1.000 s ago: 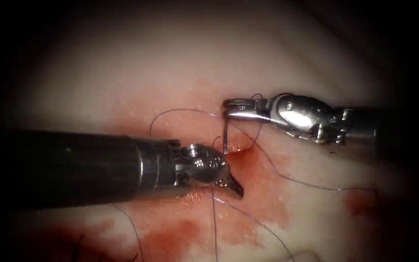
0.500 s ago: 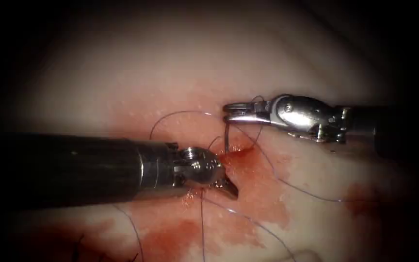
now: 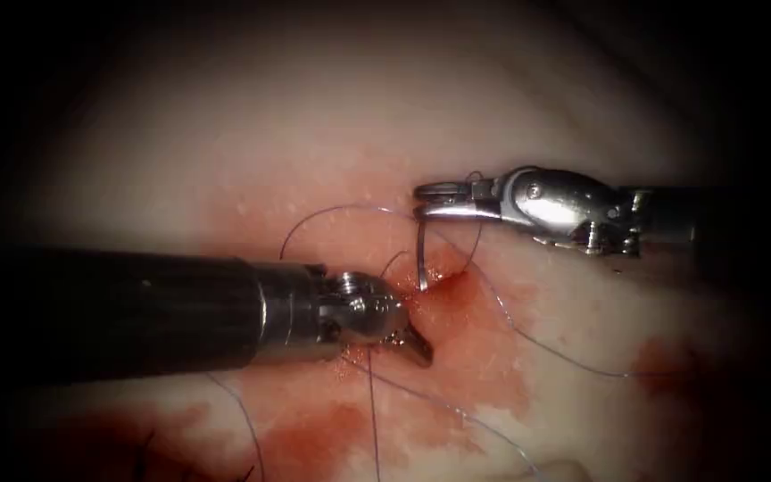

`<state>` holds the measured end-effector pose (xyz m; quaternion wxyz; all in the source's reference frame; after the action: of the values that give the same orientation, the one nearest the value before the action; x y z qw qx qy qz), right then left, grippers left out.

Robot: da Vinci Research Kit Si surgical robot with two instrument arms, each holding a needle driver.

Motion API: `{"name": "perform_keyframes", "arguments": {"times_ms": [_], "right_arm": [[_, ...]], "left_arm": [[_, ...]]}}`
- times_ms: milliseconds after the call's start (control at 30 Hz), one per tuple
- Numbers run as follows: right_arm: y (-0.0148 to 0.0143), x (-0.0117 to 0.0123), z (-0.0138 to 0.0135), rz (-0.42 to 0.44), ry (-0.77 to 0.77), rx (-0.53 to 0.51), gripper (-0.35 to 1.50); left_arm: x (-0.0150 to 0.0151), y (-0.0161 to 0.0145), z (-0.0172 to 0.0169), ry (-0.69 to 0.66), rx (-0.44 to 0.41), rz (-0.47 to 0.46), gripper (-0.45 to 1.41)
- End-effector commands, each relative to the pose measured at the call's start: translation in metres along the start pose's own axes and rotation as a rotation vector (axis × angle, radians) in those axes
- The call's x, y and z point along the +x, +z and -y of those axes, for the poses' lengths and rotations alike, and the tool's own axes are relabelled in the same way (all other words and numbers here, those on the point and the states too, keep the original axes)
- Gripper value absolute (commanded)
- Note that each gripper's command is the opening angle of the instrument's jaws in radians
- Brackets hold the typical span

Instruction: Wound Closure

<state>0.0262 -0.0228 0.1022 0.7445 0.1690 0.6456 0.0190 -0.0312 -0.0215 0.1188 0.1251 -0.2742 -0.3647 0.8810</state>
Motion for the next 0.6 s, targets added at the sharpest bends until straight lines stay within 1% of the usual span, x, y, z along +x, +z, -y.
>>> {"name": "perform_keyframes", "arguments": {"times_ms": [33,67,233,300,433,467,600], "right_arm": [[0.0008,-0.0001,-0.0002,0.004,0.015,0.003,-0.35],[0.0009,-0.0001,0.0000,0.019,0.026,0.008,-0.35],[0.0008,-0.0001,0.0002,0.026,0.060,0.022,-0.35],[0.0008,-0.0002,0.0005,0.040,0.088,0.050,-0.35],[0.0005,-0.0001,0.0007,0.042,0.130,0.082,-0.35],[0.0004,0.0001,0.0007,0.041,0.159,0.089,-0.35],[0.0007,0.0004,0.0004,0.041,0.218,0.102,-0.35]], "left_arm": [[0.0001,0.0004,0.0002,0.003,-0.001,0.000,-0.20],[0.0000,0.0003,0.0002,0.004,-0.002,0.000,-0.20],[-0.0003,0.0001,0.0003,0.002,-0.004,0.001,-0.20],[-0.0005,0.0000,0.0003,0.003,-0.005,0.002,-0.20],[-0.0007,0.0000,0.0004,-0.001,-0.006,0.002,-0.20],[-0.0007,0.0000,0.0004,-0.001,-0.006,0.003,-0.20],[-0.0008,0.0000,0.0004,-0.001,-0.005,0.003,-0.20]]}}
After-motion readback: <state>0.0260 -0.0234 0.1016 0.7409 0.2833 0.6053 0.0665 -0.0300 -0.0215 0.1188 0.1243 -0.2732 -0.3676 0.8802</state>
